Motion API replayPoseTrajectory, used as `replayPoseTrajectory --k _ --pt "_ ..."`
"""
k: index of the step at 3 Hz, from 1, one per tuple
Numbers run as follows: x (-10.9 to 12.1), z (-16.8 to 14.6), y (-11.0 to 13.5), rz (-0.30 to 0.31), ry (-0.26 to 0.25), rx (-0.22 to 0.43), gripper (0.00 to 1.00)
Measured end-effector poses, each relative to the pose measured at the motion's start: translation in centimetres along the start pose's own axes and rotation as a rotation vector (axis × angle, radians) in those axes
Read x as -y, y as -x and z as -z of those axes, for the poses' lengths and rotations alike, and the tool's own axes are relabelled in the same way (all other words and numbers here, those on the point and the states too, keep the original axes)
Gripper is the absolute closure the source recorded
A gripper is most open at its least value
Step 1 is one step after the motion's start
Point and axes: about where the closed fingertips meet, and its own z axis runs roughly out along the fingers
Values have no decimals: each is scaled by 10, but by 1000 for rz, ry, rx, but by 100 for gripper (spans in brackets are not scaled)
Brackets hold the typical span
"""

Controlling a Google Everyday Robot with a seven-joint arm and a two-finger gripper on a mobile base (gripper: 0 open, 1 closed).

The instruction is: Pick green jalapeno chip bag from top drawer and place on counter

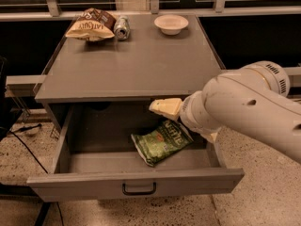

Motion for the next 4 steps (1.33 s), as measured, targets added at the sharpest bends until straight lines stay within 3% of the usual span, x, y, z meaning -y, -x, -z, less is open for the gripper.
replayPoseTrajectory --k 2,4 --pt "12 -67 1 26 -16 44 0" --pt "12 -118 3 28 21 41 0"
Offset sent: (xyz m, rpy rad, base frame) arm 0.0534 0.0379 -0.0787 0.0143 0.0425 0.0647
